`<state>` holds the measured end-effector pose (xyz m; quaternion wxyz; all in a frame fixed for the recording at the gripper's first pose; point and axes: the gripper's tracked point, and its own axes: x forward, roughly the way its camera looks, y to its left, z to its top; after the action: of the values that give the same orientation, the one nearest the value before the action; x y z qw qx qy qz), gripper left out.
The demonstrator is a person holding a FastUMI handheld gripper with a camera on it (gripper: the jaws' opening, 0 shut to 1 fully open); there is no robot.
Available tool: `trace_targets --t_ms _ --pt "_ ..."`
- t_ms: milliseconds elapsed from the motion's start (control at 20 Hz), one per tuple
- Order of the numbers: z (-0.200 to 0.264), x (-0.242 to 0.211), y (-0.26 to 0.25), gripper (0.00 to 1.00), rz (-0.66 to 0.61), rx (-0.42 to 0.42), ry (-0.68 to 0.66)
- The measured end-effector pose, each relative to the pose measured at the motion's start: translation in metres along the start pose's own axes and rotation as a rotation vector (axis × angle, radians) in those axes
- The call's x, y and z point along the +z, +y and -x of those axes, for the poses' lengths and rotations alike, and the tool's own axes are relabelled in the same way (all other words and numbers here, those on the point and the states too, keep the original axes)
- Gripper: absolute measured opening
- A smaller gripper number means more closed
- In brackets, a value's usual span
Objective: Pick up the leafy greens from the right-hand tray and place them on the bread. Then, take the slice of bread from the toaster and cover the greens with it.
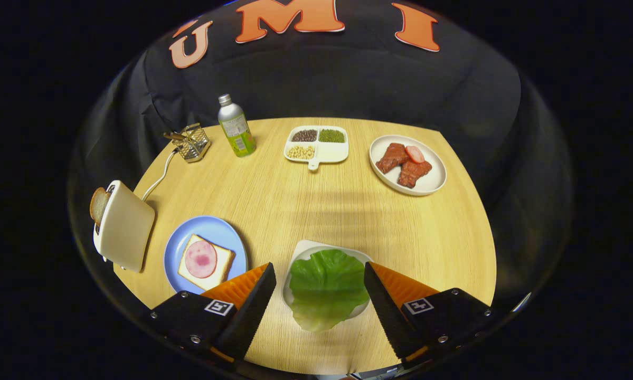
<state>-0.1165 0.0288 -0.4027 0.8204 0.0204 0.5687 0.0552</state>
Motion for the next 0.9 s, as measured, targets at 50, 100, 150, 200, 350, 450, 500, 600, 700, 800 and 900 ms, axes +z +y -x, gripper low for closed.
trace_targets --t_ms 50,100,150,200,350,450,500,600,700,800,900 --pt "-0.004 -0.006 -0.001 1.00 0.000 0.001 0.030" --pt "-0.009 -0.010 0.000 1.00 0.001 0.005 0.053" --pt "-0.014 -0.015 0.000 1.00 -0.001 0.002 0.078" --pt "-0.019 -0.019 0.000 1.00 -0.003 0.006 0.099" --pt "-0.030 -0.030 -0.002 1.00 -0.011 0.011 0.160" --pt "-0.036 -0.037 -0.001 0.99 -0.019 0.015 0.198" --pt "-0.041 -0.042 -0.002 0.99 -0.024 0.015 0.219" --pt "-0.048 -0.050 -0.004 0.98 -0.035 0.011 0.256" --pt "-0.054 -0.055 -0.006 0.97 -0.044 0.000 0.284" --pt "-0.060 -0.058 -0.006 0.96 -0.047 -0.011 0.301" --pt "-0.066 -0.061 -0.005 0.94 -0.047 -0.017 0.317"
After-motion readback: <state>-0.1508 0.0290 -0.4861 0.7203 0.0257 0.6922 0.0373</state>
